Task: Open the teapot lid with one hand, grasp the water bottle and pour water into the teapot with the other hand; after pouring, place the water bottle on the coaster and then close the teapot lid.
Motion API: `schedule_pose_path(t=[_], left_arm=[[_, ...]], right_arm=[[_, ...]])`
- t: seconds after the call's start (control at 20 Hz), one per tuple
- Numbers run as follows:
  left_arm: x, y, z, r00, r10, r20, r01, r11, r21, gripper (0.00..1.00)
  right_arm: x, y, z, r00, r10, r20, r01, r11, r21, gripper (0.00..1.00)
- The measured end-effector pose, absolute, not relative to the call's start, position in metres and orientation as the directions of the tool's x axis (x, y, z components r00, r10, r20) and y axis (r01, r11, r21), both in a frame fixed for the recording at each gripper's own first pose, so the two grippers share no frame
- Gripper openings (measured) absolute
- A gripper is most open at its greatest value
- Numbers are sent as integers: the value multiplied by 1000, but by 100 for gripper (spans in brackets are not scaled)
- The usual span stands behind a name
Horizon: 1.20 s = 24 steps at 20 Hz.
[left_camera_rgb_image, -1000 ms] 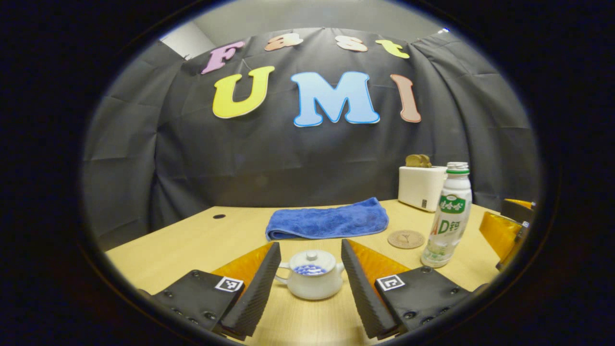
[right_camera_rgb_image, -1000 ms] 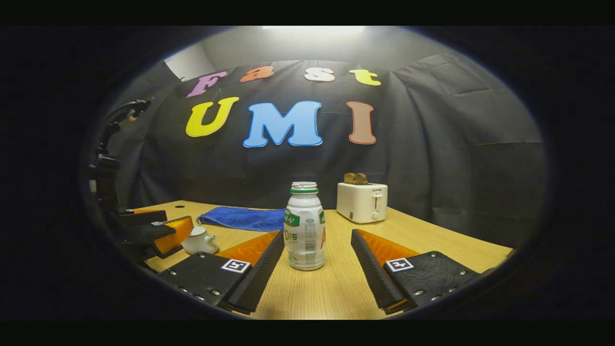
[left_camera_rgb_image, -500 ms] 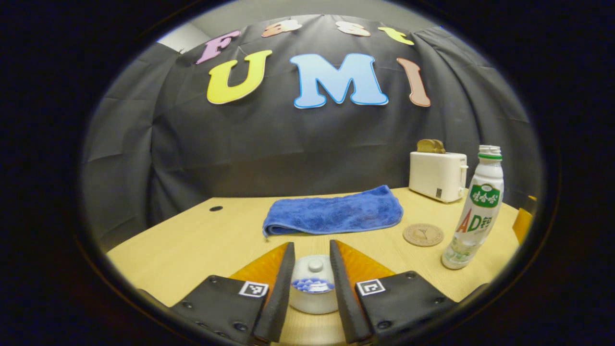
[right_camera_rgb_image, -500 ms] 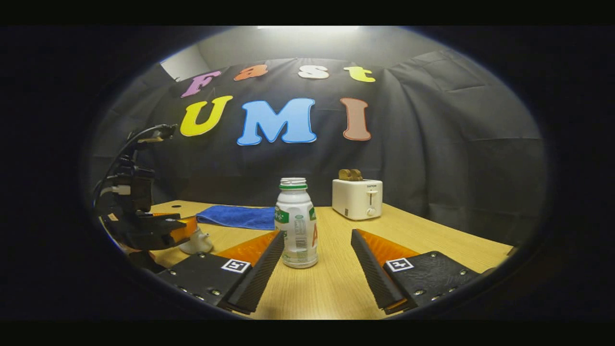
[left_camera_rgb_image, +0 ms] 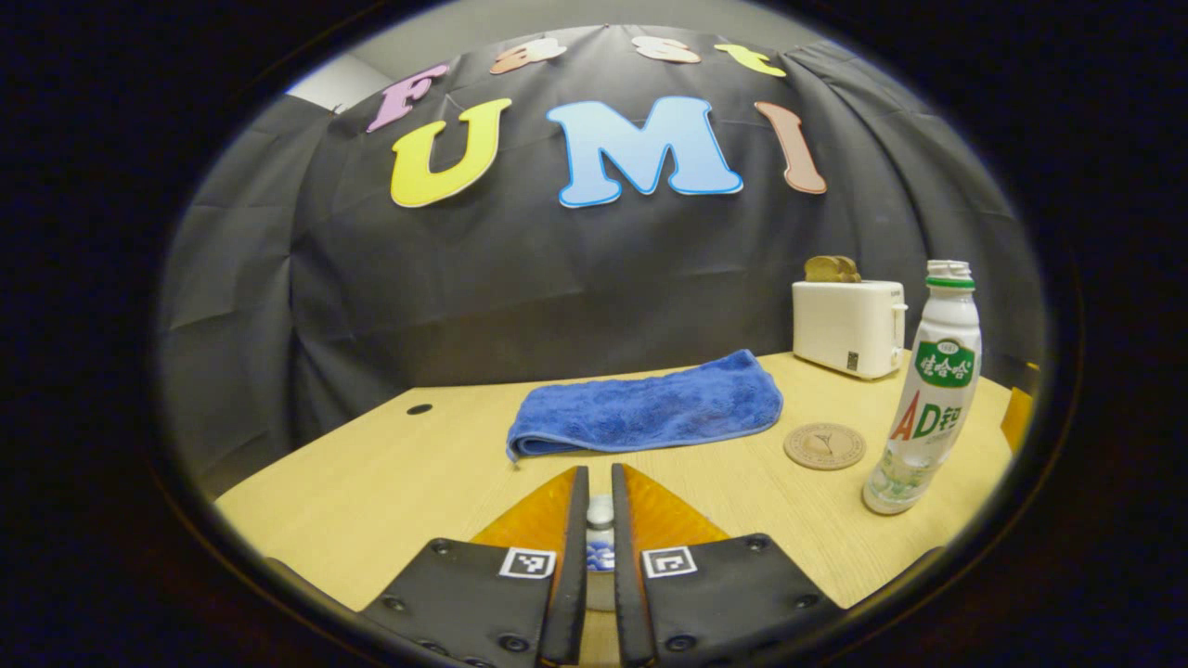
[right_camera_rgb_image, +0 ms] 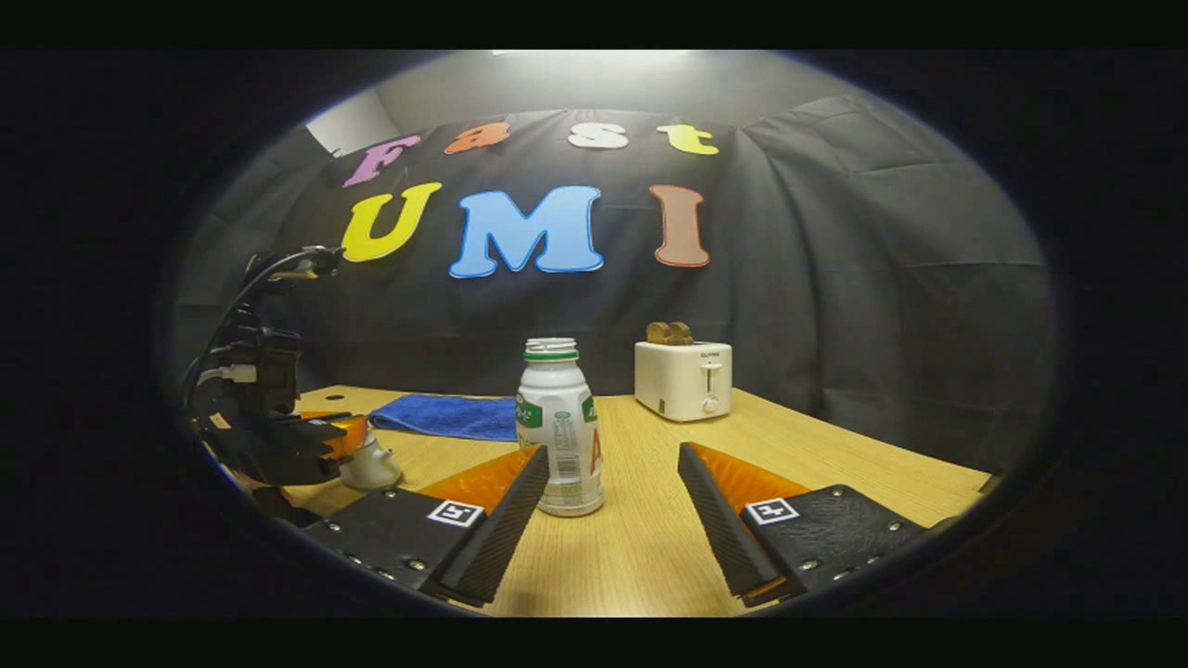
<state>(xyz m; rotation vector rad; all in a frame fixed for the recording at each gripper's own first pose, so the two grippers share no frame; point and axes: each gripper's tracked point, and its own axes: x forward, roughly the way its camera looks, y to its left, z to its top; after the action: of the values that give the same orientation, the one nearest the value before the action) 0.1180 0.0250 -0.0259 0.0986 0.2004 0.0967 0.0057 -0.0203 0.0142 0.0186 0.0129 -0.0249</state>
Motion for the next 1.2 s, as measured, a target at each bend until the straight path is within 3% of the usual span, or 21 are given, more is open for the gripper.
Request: schedule_pose_path(t=[0.15, 0.35, 0.4, 0.45, 1.1, 1.15, 1.2], left_arm=[[115, 25, -25, 974, 102, -204, -82, 991, 104, 16], [116, 24, -23, 975, 75, -207, -64, 996, 61, 19], [116, 24, -22, 975, 69, -211, -61, 997, 46, 15], [115, 25, -20, 976, 65, -209, -60, 998, 30, 19], [93, 37, 38, 990, 51, -130, -53, 998, -13, 19], [90, 41, 41, 990, 53, -129, -55, 998, -13, 19], [88, 43, 42, 990, 55, -129, -57, 998, -13, 19]], right_arm=[[6, -22, 13, 1000, -27, -15, 27, 999, 23, 87], [9, -18, 13, 1000, -10, -21, 11, 1000, 23, 87], [11, -15, 14, 1000, -2, -22, 3, 1000, 24, 87], [12, -13, 15, 1000, 6, -22, -6, 1000, 24, 87], [46, 3, 13, 993, 98, -71, -96, 995, 39, 89], [49, 5, 10, 991, 109, -81, -106, 994, 40, 74], [53, 8, 7, 989, 118, -93, -115, 992, 42, 89]])
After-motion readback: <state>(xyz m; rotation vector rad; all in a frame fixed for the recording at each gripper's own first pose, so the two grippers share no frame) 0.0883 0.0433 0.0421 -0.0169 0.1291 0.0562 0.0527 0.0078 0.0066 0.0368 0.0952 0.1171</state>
